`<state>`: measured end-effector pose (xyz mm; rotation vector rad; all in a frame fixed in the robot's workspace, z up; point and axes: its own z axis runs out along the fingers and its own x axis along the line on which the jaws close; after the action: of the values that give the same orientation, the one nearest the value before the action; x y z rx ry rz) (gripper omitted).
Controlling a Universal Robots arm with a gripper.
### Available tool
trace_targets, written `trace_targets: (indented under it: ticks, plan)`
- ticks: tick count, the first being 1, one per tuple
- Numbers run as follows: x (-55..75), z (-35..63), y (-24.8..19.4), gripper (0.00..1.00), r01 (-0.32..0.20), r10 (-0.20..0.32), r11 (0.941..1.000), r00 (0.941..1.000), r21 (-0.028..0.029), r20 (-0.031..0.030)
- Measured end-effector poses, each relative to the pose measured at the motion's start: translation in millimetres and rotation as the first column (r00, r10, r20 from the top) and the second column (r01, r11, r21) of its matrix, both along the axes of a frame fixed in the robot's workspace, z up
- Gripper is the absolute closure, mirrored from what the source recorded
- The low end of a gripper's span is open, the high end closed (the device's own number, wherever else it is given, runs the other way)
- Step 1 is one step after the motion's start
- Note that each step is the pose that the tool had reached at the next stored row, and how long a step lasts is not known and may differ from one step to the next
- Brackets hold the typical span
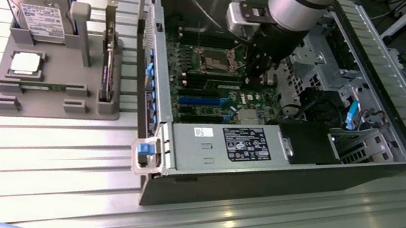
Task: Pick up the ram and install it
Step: 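Insert the ram into the slot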
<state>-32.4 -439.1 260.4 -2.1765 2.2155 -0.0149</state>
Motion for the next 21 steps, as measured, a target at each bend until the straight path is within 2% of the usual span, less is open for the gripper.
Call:
trace_targets:
  ticks: [4,7,11,13,15,21]
  plan:
    - [-4.3,-2.7,4.6,0.88,0.0,0.0,1.0,1.0,0.0,0.0]
    - [-5.2,-3.8,10.8,0.88,0.0,0.0,1.0,1.0,-0.0001,0.0]
    - [-9.6,-6.2,16.7,0.88,0.0,0.0,1.0,1.0,0.0,0.0]
    - [-12.9,-8.0,20.4,0.88,0.0,0.0,1.0,1.0,0.0,0.0]
    - [-20.4,-12.6,27.5,0.88,0.0,0.0,1.0,1.0,0.0,0.0]
    - [-24.6,-22.2,29.9,0.88,0.0,0.0,1.0,1.0,-0.0002,-0.0001]
